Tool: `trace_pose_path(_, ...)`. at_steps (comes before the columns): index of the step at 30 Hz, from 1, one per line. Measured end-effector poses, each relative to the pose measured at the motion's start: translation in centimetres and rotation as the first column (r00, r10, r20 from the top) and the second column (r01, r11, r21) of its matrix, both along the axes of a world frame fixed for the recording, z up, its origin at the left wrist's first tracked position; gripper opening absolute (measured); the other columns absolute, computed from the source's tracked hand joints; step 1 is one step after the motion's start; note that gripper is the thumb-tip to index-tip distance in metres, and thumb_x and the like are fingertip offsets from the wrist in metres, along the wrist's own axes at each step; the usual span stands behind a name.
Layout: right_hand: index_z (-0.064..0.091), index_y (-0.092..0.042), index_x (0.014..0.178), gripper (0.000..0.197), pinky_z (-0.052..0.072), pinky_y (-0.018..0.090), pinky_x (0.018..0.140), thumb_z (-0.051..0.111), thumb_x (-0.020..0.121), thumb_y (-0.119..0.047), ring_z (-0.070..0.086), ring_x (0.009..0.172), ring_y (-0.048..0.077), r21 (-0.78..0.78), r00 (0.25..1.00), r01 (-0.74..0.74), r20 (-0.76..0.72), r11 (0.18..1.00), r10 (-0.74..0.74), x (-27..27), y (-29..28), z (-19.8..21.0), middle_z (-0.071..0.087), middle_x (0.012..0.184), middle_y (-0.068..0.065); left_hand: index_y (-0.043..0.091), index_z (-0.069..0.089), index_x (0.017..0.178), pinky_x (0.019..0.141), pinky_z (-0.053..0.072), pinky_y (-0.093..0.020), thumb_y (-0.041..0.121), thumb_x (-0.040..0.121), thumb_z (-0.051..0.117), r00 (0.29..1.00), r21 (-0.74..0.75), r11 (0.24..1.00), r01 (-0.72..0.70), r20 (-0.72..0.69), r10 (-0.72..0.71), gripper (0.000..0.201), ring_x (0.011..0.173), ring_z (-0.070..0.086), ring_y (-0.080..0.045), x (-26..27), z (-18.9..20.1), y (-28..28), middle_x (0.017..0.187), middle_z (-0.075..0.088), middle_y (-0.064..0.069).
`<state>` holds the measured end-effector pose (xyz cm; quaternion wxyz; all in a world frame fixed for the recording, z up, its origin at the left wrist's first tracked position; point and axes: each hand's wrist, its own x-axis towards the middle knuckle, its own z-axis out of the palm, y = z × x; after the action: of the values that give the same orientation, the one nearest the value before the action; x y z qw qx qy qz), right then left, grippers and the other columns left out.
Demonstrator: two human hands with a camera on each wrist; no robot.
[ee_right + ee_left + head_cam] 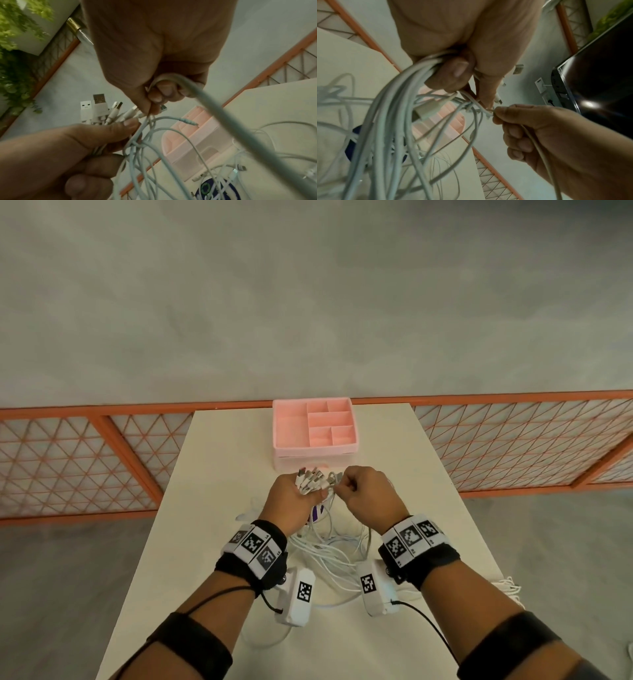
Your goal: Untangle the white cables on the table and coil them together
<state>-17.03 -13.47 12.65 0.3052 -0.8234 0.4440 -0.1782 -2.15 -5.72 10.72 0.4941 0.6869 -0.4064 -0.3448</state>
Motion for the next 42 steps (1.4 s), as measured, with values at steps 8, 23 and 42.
trace_pose_path(8, 0.056, -0.012, 0.067, 0.026, 0.041, 0.027, 0.065, 0.062, 0.091, -0.019, 0.057, 0.07, 0.02, 0.165, 0.982, 0.181, 0.025, 0.969, -0.188, -0.2, -1.2, -0.9, 0.06, 0.067, 0.002, 0.017, 0.07, 0.09, 0.065, 0.047, -0.022, 0.017, 0.081, 0.081, 0.995, -0.042, 0.995, -0.092, -0.054, 0.09, 0.014, 0.067, 0.066, -0.005, 0.8, 0.1, 1.4, 0.077, 0.072, 0.009)
trace_pose_path(23, 0.059, -0.019, 0.071, 0.022, 0.049, 0.034, 0.069, 0.064, 0.091, -0.025, 0.056, 0.061, 0.017, 0.159, 0.969, 0.121, 0.194, 0.98, -0.151, -1.4, -1.5, -0.1, 0.06, 0.063, -0.003, 0.022, 0.079, 0.081, 0.046, 0.014, -0.022, 0.03, 0.06, 0.077, 0.882, -0.044, 0.998, -0.035, -0.471, 0.01, 0.022, 0.048, 0.018, -0.014, 1.6, 0.0, 2.2, 0.095, 0.056, -0.014)
trace_pose_path(42, 0.05, -0.01, 0.085, 0.019, 0.047, 0.027, 0.044, 0.048, 0.101, -0.02, 0.062, 0.043, 0.021, 0.067, 0.992, 0.081, 0.095, 0.994, -0.087, 0.1, -1.8, 1.5, 0.067, 0.066, 0.012, 0.014, 0.064, 0.103, 0.073, 0.05, -0.011, 0.007, 0.071, 0.087, 0.999, -0.06, 0.998, 0.033, -0.02, -0.034, 0.04, 0.084, 0.069, -0.003, 0.3, -1.1, 1.0, 0.094, 0.073, 0.005)
